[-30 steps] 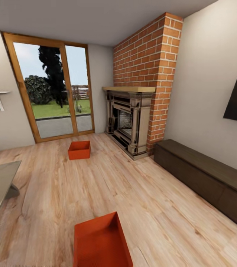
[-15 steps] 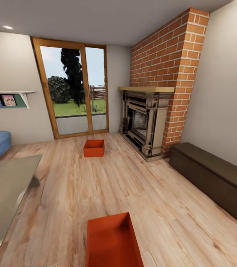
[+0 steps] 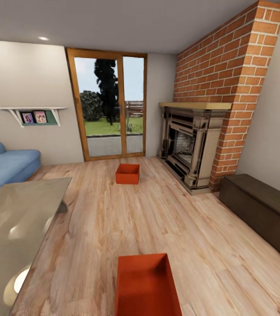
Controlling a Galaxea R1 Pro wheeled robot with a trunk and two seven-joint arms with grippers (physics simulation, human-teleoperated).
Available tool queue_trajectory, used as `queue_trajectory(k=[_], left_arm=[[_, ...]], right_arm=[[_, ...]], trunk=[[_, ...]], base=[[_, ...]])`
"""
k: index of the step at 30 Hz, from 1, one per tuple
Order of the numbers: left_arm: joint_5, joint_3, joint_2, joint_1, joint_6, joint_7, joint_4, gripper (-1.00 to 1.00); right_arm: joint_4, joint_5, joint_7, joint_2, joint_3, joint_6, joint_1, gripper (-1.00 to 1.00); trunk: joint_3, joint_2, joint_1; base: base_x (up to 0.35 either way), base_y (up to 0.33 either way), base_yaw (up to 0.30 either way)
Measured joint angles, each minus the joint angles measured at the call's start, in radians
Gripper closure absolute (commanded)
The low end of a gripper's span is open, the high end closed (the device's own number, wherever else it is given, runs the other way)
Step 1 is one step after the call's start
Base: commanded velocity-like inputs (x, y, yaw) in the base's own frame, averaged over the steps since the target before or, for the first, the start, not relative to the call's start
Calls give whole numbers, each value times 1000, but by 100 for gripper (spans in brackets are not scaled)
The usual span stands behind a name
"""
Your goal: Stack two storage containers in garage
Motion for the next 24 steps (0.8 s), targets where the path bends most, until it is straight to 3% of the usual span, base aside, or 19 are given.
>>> queue_trajectory(k=[9, 19, 24], left_arm=[[0, 0, 0, 0, 1, -1, 1, -100], [-2, -1, 0, 0, 0, -3, 1, -100], [-2, -1, 0, 0, 0, -2, -1, -100]], right_arm=[[0, 0, 2, -1, 0, 0, 0, -100], [0, 0, 3, 0, 0, 0, 0, -100], [0, 0, 2, -2, -1, -3, 0, -100]], trunk=[[0, 0, 0], [0, 0, 0], [0, 0, 0]], base=[[24, -1, 122], [253, -103, 4], [86, -38, 0]])
